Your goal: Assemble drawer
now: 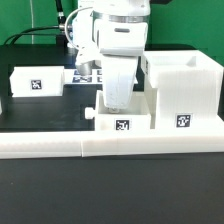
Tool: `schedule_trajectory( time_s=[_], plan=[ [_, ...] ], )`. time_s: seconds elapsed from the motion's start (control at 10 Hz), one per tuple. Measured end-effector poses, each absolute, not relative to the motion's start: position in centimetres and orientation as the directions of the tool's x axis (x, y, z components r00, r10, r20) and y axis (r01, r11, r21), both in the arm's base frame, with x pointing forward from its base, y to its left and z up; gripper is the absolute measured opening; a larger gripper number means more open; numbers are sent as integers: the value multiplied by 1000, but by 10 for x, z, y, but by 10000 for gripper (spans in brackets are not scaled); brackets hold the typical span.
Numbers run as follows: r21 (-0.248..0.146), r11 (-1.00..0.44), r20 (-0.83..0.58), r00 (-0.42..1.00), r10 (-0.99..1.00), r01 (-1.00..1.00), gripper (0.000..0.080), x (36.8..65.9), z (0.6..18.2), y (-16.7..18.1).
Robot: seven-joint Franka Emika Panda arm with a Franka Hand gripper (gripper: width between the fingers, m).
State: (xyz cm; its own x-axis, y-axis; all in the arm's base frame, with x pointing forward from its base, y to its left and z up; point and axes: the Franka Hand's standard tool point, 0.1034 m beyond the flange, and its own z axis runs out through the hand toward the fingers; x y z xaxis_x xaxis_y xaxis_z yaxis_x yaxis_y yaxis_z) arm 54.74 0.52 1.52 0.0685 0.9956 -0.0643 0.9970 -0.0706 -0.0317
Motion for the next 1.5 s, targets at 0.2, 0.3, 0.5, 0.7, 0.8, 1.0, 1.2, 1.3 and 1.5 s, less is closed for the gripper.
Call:
schedule_trajectory(
  time_s=[0.2,0.3,0.5,0.7,0.8,1.0,1.2,1.3,1.5],
  plan=[
    [-30,-69,-64,67,996,997,42,547,15,5],
    [-21,-66,-62,64,996,998,42,548,15,7],
    [-23,-69,-63,67,996,997,42,548,14,5],
    [-22,-70,-63,68,996,997,42,548,14,5],
    [9,-68,-55,68,996,998,42,550,14,6],
    [1,-36,-65,35,997,999,42,550,14,9],
    [0,-42,-66,42,997,999,42,549,14,7],
    [0,-42,-66,42,997,999,42,549,14,7],
    [-11,-14,-74,14,997,1000,42,547,13,13]
  ],
)
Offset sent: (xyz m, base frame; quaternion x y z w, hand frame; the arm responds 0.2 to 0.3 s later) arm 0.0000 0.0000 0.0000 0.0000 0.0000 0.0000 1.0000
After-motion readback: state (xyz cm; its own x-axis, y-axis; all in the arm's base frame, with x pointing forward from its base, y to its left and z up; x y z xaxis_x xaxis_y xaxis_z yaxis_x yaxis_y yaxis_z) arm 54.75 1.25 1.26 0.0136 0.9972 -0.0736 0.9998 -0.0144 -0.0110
